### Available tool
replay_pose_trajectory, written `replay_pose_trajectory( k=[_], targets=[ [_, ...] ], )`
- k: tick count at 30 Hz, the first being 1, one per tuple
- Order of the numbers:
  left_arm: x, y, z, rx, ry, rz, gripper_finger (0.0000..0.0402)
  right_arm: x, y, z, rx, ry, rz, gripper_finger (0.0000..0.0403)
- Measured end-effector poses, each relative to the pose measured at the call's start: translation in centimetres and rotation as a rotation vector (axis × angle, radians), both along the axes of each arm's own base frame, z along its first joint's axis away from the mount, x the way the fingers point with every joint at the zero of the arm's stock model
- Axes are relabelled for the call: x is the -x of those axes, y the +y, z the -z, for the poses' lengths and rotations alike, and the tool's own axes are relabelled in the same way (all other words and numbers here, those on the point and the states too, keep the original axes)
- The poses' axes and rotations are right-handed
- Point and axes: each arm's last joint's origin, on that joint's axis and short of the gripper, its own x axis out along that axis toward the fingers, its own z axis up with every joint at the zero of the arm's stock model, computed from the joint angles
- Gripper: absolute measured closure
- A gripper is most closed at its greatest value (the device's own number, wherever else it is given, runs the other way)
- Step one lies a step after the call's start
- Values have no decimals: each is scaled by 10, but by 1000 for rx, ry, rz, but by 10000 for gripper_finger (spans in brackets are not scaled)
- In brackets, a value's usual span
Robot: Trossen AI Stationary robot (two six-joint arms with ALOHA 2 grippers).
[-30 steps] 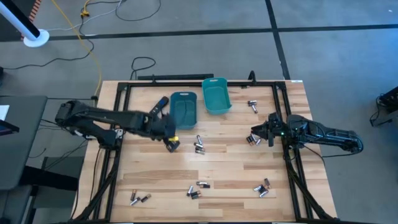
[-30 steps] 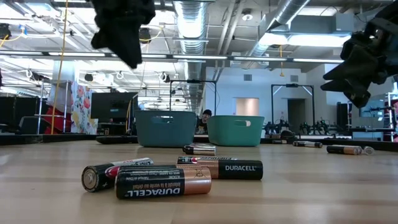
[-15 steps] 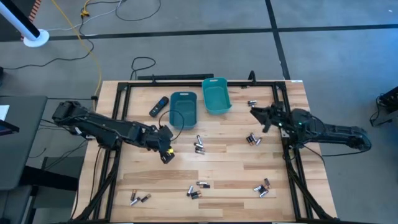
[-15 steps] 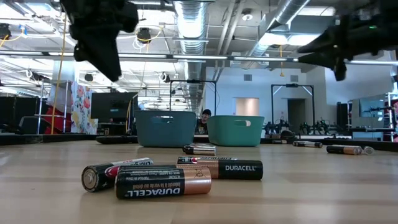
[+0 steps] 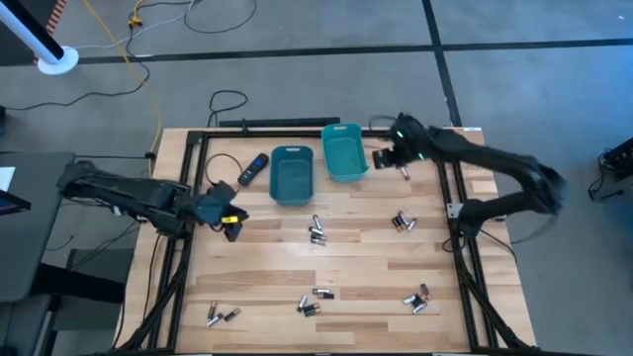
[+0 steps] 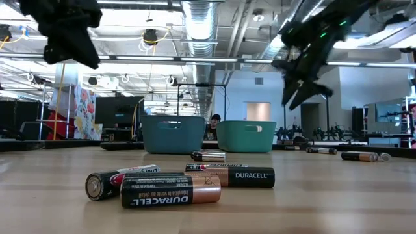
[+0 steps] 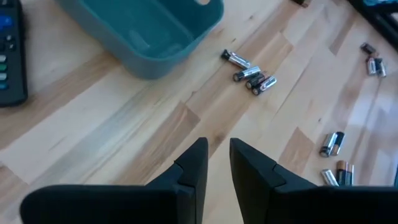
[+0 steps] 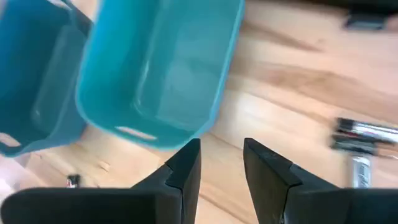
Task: Sort batteries
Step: Move the bin to the middle top
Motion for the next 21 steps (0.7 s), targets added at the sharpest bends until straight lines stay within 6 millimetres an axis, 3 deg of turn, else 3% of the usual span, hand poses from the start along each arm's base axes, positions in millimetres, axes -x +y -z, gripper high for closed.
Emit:
replay_pose_trajectory(
  k=[4,8,16,21],
  targets=[
    [9,2,7,9,-16,-5,340,-19,-40,4,-41,6,14,264],
    [11,3,11,6,-7,-4,340,-38,-64,4,-45,27,6,264],
    [11,3,10,-20,-2,22,340,-69,-78,33,-133,125,-25,264],
    [11,3,10,-20,-2,22,340,-74,-81,57,-196,181,-4,264]
  ],
)
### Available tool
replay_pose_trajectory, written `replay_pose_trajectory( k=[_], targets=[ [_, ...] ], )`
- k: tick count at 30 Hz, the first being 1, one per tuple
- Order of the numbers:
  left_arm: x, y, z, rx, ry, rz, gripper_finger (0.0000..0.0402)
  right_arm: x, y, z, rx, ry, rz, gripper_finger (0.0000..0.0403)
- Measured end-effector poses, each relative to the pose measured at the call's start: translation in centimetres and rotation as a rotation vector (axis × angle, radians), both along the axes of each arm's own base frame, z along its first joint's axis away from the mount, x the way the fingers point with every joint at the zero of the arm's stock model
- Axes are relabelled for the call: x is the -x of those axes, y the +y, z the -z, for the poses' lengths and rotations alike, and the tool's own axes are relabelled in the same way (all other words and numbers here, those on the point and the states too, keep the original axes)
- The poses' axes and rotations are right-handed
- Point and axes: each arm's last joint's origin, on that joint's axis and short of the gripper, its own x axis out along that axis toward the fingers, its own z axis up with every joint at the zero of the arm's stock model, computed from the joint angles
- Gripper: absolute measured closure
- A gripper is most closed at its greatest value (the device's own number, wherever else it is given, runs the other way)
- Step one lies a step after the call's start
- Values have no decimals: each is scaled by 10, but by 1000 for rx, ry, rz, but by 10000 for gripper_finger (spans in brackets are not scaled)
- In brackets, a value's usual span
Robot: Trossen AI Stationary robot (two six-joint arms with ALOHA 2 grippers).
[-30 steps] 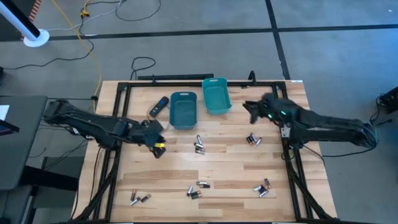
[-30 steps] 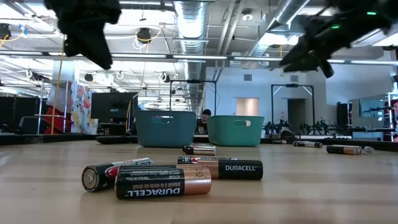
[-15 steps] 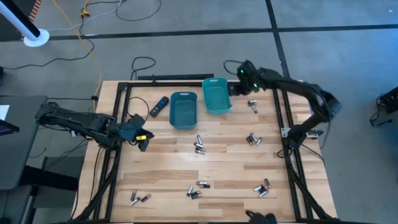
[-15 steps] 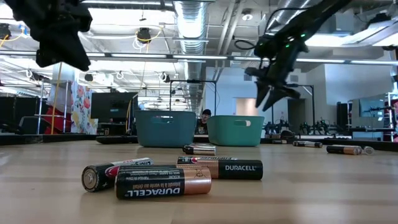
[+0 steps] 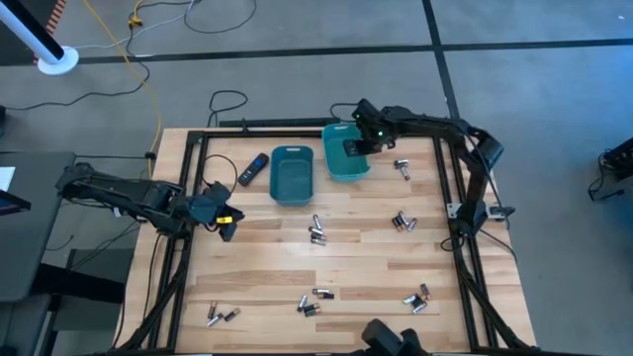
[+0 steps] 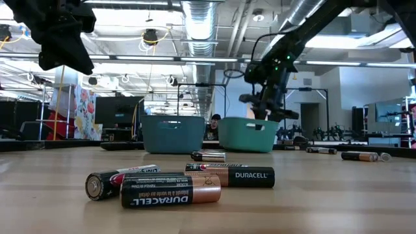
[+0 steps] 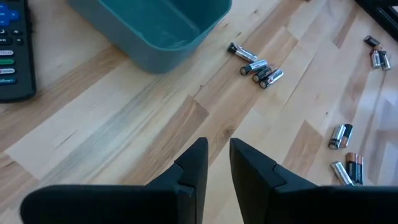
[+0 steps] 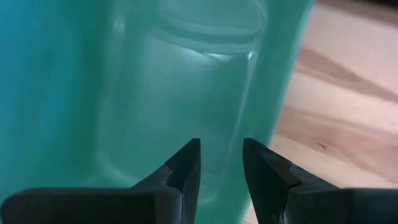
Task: Sort batteries
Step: Move the bin to the middle top
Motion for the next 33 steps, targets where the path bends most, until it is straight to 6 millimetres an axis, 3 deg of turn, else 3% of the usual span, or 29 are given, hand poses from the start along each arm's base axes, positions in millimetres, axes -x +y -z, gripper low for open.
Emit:
replay_pose_trajectory(
  k=[6,14,18,29,33],
  targets=[
    [0,0,0,-14,4,13,340,1,0,9,-28,43,10,265],
    [0,0,0,-32,9,30,340,3,13,-30,53,-32,16,271],
    [0,0,0,-32,9,30,340,9,12,-39,107,-12,47,271],
    [0,0,0,-27,7,26,340,12,4,-6,15,119,76,272],
    [0,0,0,-24,5,23,340,9,8,6,-26,164,68,298]
  ],
)
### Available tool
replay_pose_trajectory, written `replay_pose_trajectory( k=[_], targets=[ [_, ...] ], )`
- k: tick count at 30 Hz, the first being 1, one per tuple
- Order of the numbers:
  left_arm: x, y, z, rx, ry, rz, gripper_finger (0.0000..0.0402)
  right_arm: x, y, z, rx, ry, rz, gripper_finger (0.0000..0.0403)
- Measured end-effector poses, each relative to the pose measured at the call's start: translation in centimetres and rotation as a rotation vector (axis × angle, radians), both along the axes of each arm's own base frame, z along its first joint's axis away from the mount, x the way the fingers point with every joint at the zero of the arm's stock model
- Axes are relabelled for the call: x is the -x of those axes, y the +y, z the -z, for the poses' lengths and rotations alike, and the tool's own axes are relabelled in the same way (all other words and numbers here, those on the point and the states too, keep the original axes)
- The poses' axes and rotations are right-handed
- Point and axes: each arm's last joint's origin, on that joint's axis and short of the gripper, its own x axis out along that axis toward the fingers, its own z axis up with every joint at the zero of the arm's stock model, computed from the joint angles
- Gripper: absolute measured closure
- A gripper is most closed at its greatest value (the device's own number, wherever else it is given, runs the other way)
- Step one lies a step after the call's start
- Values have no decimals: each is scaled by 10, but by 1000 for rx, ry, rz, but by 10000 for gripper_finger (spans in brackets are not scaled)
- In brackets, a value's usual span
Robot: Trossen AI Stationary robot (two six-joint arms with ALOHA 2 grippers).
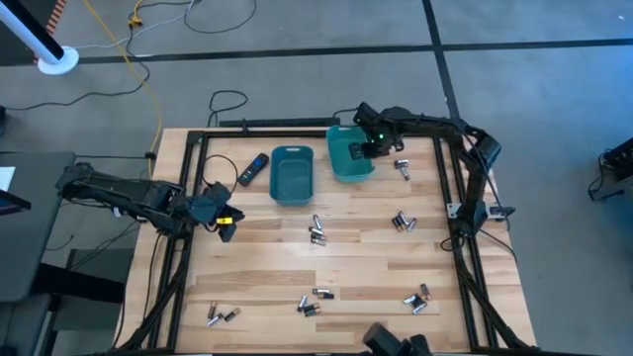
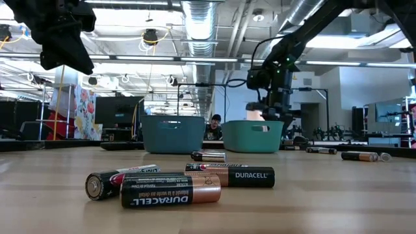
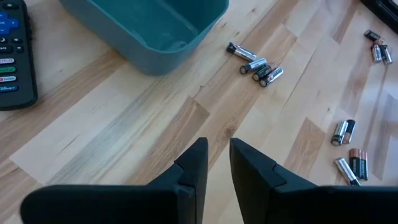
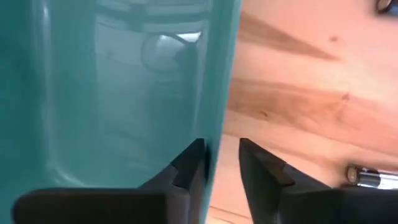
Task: Sort batteries
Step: Move the bin to the middle top
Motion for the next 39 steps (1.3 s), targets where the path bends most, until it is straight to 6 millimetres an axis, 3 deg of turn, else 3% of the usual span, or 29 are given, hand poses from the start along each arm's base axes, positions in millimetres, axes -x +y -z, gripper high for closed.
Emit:
replay_pose_trajectory(
  k=[5,15,21,29,39],
  targets=[
    [0,0,0,26,-7,-24,340,-10,13,1,-17,11,-21,387],
    [0,1,0,10,-11,-39,340,-38,71,-1,-82,52,11,398],
    [0,1,0,3,-10,-36,340,-51,96,-1,-54,62,118,398],
    [0,1,0,-26,1,-2,340,-47,94,0,-46,86,237,397],
    [0,1,0,-74,16,43,340,-44,93,0,-51,109,257,390]
  ],
)
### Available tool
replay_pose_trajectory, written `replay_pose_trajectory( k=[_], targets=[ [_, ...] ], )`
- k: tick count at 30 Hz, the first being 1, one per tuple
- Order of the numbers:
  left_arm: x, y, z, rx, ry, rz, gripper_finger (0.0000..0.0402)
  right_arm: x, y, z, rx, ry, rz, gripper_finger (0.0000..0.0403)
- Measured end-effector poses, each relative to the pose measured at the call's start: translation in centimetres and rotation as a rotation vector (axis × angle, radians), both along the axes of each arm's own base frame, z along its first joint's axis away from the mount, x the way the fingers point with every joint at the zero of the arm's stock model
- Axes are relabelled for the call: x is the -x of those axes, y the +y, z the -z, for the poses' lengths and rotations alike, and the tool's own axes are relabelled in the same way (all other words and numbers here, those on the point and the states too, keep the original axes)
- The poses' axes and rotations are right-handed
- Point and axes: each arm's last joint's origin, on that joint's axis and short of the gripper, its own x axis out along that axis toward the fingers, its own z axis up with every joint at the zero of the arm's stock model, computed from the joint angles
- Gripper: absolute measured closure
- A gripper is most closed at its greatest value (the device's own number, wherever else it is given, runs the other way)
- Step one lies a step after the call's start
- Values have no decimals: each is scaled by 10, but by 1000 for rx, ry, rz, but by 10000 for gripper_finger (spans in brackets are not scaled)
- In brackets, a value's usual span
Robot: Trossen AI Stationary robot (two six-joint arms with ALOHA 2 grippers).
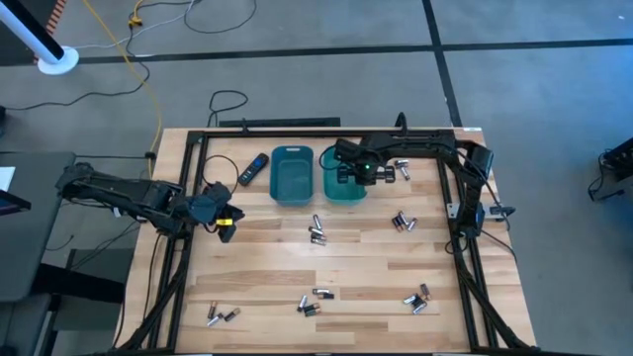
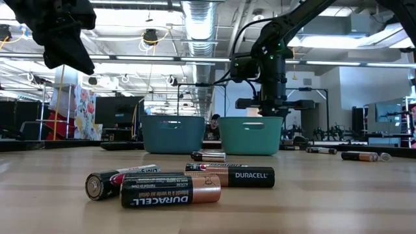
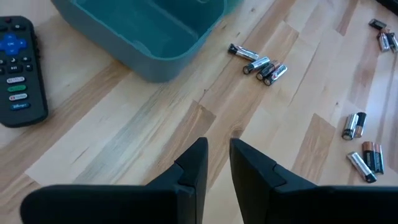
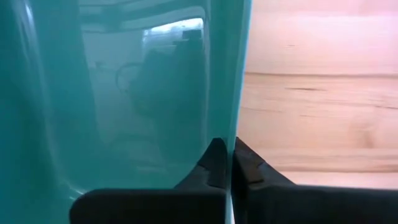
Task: Sort batteries
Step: Move the bin to the middle top, then put the black battery into the blue bin
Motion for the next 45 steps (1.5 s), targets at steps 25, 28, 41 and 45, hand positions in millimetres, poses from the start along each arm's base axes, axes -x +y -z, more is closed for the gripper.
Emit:
replay_pose_trajectory(
  k=[25,28,41,45],
  targets=[
    [0,0,0,-41,11,34,340,11,10,-41,95,-70,-89,251],
    [0,0,0,-69,20,59,340,21,13,-60,152,-79,-139,243],
    [0,0,-1,-84,15,64,340,76,32,-114,156,9,-365,268],
    [-1,0,-1,-78,10,46,340,86,13,-115,168,4,-338,273]
  ],
)
